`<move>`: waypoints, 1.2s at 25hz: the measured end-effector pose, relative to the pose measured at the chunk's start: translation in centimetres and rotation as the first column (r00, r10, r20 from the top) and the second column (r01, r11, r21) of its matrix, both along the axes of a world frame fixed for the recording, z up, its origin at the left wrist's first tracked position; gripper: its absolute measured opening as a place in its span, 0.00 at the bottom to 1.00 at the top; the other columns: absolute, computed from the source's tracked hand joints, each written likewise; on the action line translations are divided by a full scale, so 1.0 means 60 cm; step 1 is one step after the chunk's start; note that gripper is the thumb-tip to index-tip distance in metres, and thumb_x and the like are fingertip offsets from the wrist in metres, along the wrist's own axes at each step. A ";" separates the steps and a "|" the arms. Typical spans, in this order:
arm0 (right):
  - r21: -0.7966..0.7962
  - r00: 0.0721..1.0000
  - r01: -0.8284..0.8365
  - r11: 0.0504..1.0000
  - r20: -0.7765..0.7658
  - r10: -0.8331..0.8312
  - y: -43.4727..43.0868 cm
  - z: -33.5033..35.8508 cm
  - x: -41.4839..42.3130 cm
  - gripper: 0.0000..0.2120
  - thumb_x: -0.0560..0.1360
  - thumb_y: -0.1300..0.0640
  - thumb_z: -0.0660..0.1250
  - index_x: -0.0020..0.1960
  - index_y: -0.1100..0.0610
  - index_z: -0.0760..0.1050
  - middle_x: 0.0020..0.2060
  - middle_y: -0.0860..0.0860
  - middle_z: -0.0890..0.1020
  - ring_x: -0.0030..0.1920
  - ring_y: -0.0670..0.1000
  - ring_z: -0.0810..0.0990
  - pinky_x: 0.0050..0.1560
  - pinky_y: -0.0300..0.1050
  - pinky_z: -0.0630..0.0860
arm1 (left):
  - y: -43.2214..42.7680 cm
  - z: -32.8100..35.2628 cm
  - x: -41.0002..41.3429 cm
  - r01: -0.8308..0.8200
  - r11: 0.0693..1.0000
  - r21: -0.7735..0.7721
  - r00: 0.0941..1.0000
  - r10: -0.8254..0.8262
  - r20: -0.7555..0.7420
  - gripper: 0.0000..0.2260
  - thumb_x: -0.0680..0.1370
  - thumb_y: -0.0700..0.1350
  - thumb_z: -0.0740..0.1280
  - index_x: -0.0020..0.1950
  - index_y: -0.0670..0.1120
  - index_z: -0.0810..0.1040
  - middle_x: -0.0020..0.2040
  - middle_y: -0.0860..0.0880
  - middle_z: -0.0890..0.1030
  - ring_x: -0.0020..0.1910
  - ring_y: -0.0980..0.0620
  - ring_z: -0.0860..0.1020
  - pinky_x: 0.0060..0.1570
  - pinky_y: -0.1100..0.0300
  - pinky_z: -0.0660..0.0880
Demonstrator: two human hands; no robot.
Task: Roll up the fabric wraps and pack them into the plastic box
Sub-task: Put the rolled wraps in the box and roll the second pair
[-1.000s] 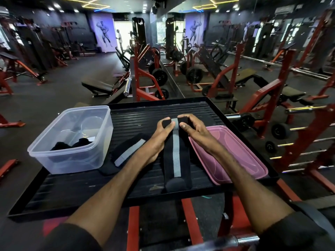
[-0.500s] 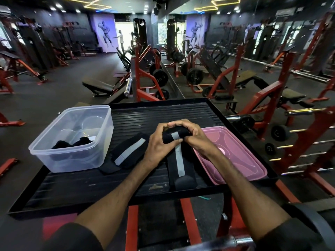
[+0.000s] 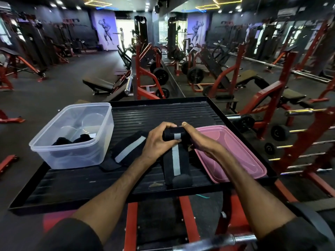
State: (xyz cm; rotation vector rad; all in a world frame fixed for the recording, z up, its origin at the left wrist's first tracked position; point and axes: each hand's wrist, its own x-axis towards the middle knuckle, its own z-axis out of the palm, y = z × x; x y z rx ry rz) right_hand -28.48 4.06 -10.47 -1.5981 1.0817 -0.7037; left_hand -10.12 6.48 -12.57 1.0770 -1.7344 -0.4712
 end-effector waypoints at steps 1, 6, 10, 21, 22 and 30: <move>-0.038 1.000 0.002 0.999 -0.011 -0.002 0.002 0.001 0.003 0.24 0.85 0.39 0.47 0.56 0.54 0.74 0.42 0.49 0.76 0.39 0.44 0.72 0.38 0.41 0.71 | 0.002 -0.003 -0.001 0.009 1.000 0.005 1.000 -0.009 -0.002 0.21 0.69 0.41 0.79 0.59 0.46 0.78 0.54 0.52 0.82 0.53 0.57 0.81 0.56 0.58 0.78; -0.212 0.999 -0.004 0.977 0.039 0.013 -0.008 0.000 0.010 0.26 0.84 0.40 0.53 0.62 0.61 0.77 0.53 0.56 0.82 0.44 0.47 0.78 0.39 0.40 0.73 | -0.003 0.010 -0.007 0.097 0.985 0.144 0.995 -0.099 0.008 0.23 0.72 0.37 0.77 0.63 0.50 0.75 0.62 0.51 0.77 0.64 0.56 0.75 0.67 0.60 0.70; -0.206 0.986 0.114 0.972 0.143 -0.086 -0.009 -0.011 0.016 0.20 0.86 0.50 0.55 0.71 0.61 0.70 0.68 0.52 0.74 0.69 0.49 0.72 0.72 0.47 0.68 | 0.011 0.028 -0.012 0.303 0.883 0.359 0.917 -0.168 -0.362 0.27 0.77 0.39 0.72 0.73 0.53 0.69 0.70 0.49 0.70 0.72 0.57 0.67 0.69 0.60 0.69; -0.193 0.989 0.073 0.979 0.142 -0.045 -0.004 -0.016 0.007 0.09 0.85 0.54 0.59 0.64 0.49 0.70 0.60 0.44 0.75 0.58 0.35 0.74 0.58 0.30 0.69 | 0.004 0.029 -0.025 0.374 0.796 0.475 0.769 0.019 -0.638 0.26 0.77 0.44 0.71 0.74 0.52 0.68 0.68 0.48 0.73 0.71 0.51 0.70 0.74 0.54 0.64; -0.197 0.988 0.058 0.979 0.155 -0.027 0.000 -0.014 0.001 0.11 0.85 0.54 0.59 0.67 0.49 0.70 0.63 0.44 0.75 0.60 0.34 0.75 0.59 0.29 0.70 | 0.003 0.023 -0.017 0.374 0.772 0.514 0.800 0.011 -0.600 0.26 0.77 0.49 0.72 0.74 0.54 0.68 0.69 0.50 0.73 0.71 0.51 0.72 0.73 0.51 0.67; -0.262 0.982 -0.050 0.964 0.163 0.095 0.009 -0.013 -0.039 0.16 0.82 0.59 0.66 0.68 0.54 0.72 0.58 0.46 0.78 0.58 0.42 0.77 0.59 0.40 0.75 | 0.025 0.008 -0.003 0.231 0.814 0.533 0.958 -0.094 -0.271 0.15 0.80 0.53 0.69 0.64 0.51 0.76 0.53 0.56 0.83 0.47 0.68 0.81 0.42 0.72 0.76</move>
